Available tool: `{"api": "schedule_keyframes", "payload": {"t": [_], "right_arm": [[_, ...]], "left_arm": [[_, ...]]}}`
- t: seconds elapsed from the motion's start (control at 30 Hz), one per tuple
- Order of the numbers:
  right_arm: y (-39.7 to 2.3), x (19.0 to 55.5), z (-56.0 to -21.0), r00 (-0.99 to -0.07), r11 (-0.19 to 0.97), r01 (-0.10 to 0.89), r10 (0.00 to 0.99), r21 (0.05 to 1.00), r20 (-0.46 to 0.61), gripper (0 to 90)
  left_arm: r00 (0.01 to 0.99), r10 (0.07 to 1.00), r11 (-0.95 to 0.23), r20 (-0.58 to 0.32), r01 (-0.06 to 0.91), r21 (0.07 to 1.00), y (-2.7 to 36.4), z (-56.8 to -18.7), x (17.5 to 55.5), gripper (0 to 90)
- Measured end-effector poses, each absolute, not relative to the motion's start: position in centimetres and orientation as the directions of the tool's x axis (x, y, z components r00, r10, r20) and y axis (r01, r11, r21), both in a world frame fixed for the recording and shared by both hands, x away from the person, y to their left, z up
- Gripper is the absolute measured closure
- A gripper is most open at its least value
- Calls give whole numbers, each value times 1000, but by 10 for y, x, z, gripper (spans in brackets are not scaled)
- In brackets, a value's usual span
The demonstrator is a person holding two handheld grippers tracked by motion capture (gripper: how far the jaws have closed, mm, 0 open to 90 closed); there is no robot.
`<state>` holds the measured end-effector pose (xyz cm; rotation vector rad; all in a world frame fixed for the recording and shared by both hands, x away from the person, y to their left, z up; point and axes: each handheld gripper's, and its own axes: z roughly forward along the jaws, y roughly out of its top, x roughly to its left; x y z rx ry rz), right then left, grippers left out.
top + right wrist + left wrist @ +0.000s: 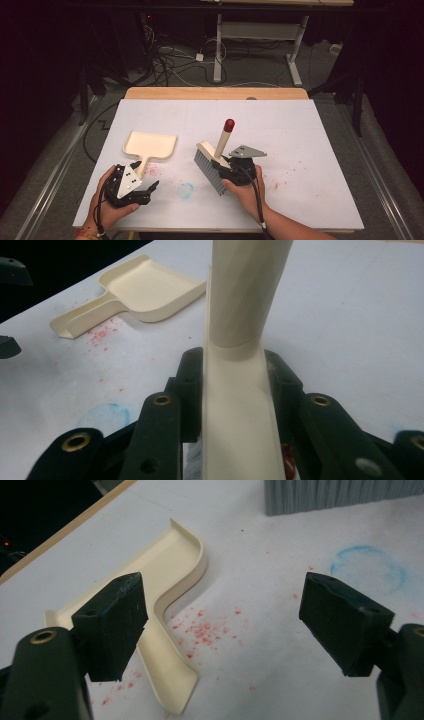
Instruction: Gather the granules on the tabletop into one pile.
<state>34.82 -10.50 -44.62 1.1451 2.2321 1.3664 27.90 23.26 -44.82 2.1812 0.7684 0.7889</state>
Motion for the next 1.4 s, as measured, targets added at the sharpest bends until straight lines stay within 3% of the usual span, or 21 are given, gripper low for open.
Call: {"api": "schedule_keyframes", "payload": {"t": [0.4,0.63,0.77,0.97,1.2,1.4], "right_arm": [[-130,343,-431,-629,216,480,761,850,162,674],[-139,340,-413,-685,232,420,716,878,138,673],[-149,335,-401,-769,298,367,630,881,107,673],[-164,318,-396,-910,424,224,413,877,33,673],[-168,307,-414,-986,554,96,165,827,4,673],[-172,317,-427,-987,586,126,158,800,39,674]], "left_arm": [[656,688,-604,311,281,746,229,-448,280,185],[661,683,-609,312,279,742,228,-449,280,185],[663,681,-611,311,281,740,227,-450,281,185],[666,676,-621,316,284,731,225,-451,281,185],[670,668,-632,322,283,722,223,-451,282,184],[674,667,-631,318,284,722,224,-452,283,184]]}}
